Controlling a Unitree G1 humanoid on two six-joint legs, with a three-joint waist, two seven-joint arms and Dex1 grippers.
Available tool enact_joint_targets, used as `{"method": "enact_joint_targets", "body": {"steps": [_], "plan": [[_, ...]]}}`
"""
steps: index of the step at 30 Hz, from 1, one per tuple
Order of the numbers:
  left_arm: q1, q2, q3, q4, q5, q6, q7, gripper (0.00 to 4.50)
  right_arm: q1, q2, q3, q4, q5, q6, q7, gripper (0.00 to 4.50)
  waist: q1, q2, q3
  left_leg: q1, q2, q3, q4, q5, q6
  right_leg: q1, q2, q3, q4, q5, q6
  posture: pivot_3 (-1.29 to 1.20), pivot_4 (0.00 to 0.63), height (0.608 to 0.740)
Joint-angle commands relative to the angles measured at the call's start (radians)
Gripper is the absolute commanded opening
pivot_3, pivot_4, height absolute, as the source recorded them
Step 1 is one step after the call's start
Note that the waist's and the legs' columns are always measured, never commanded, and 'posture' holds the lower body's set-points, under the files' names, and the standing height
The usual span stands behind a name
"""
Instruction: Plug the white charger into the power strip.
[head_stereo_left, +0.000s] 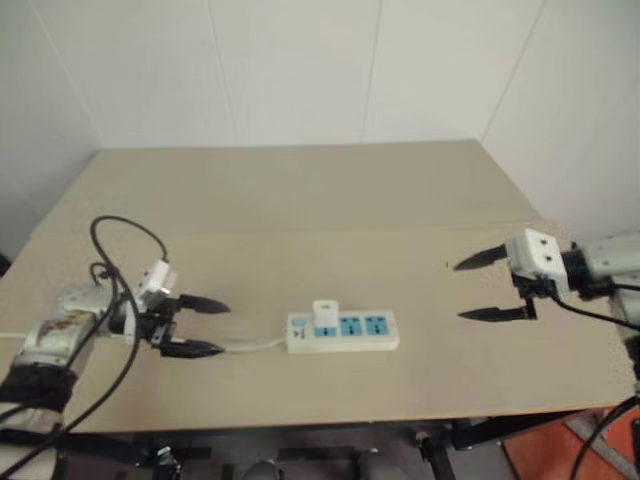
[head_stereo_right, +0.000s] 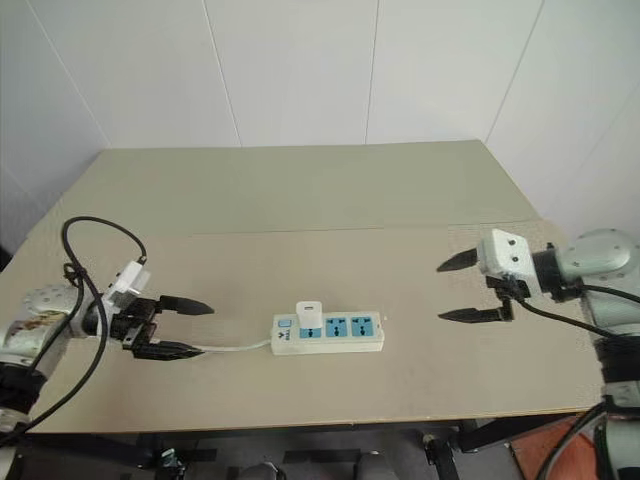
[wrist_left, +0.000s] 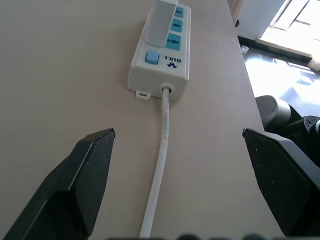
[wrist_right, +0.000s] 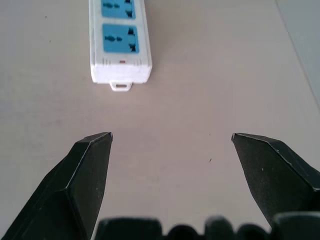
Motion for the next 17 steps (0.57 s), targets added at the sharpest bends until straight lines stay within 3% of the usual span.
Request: {"method": "enact_joint_targets", "body": {"steps": [1,6,17], "plan": [[0.01,0.003,0.013,-0.016,-0.027,0.005,-0.005,4.47,0.028,-0.037,-0.043,-0.054,0.049,0.024,0.048,4.5,0.001,0.0,0.002,0.0,0.0,0.0,0.0,0.0,0.0,0.0,0.0,0.0,0.0,0.0,0.0,0.0,0.15,0.74],[0.014,-0.028,0.021,-0.043,-0.046,0.002,-0.005,4.47,0.071,-0.062,-0.057,-0.071,0.048,0.032,0.017,4.5,0.001,0.0,0.003,0.0,0.0,0.0,0.001,0.0,0.0,0.0,0.0,0.0,0.001,0.0,0.0,0.0,0.15,0.74],[-0.075,-0.009,-0.101,0.009,-0.086,0.03,-0.005,4.47,0.188,-0.089,-0.13,-0.15,0.061,0.091,-0.074,4.5,0.002,0.0,0.003,0.0,0.0,0.0,0.001,0.0,0.0,0.0,0.0,0.0,0.002,0.0,0.0,0.0,0.15,0.74]]}}
